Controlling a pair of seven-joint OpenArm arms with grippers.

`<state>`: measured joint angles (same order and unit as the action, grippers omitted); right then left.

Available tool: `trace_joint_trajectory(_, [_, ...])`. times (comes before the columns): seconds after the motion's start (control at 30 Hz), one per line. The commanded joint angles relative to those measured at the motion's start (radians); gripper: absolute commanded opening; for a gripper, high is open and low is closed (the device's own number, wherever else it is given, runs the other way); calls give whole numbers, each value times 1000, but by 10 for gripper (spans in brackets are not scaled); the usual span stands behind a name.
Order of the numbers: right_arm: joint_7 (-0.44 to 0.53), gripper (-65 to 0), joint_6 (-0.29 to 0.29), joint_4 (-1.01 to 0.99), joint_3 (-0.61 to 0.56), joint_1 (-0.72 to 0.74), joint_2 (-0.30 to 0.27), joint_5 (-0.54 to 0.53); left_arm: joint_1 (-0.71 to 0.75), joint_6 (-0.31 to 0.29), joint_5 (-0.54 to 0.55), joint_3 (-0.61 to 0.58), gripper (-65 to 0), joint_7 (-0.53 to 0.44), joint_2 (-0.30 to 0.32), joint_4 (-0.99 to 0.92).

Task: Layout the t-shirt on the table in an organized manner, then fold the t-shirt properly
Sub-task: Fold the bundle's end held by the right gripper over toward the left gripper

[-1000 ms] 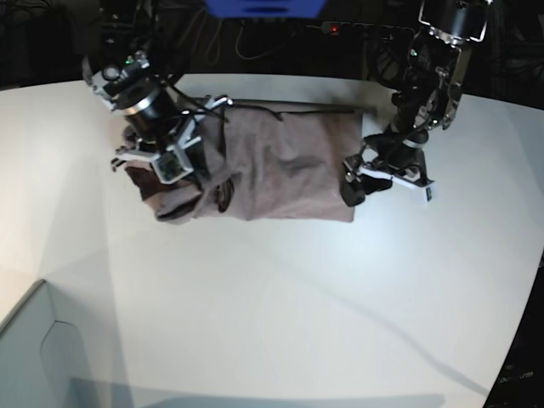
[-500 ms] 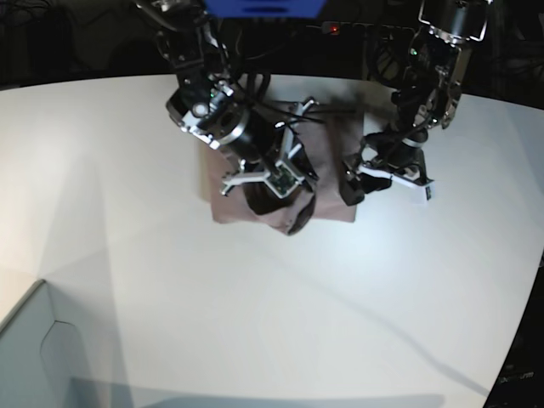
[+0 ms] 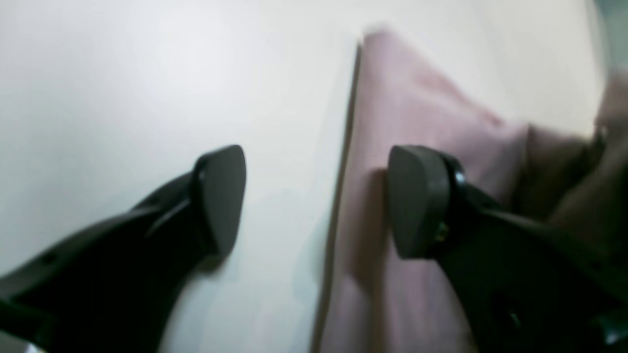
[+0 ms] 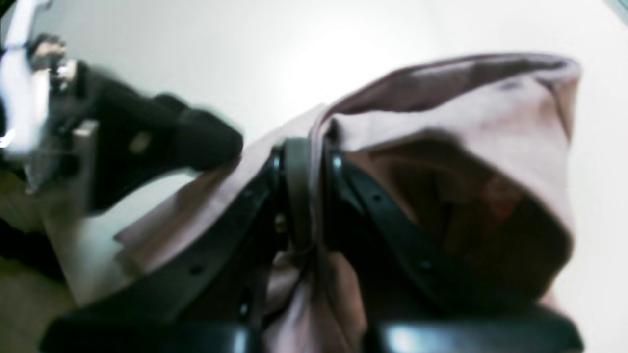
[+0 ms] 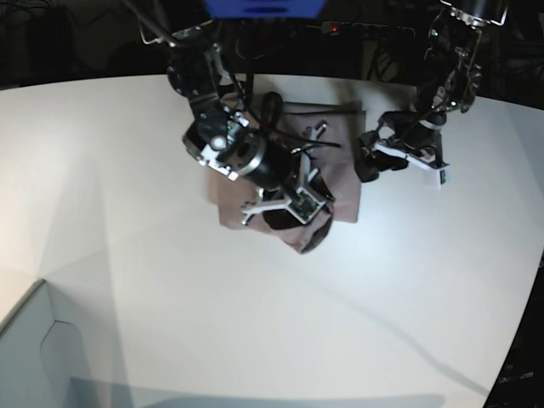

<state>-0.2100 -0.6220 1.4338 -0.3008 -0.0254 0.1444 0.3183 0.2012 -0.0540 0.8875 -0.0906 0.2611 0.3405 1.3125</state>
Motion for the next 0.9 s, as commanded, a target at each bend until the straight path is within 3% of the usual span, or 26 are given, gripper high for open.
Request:
trace_joint_trajectory(0.0, [39,-650,6,15,-18,15,13,-20,-4,12,5,4,-207,-3,19,14])
trace_joint_trajectory(0.87, [39,-650,6,-176,-176,163,13,-18,-13,15,0,4,-211,-3,33,-50])
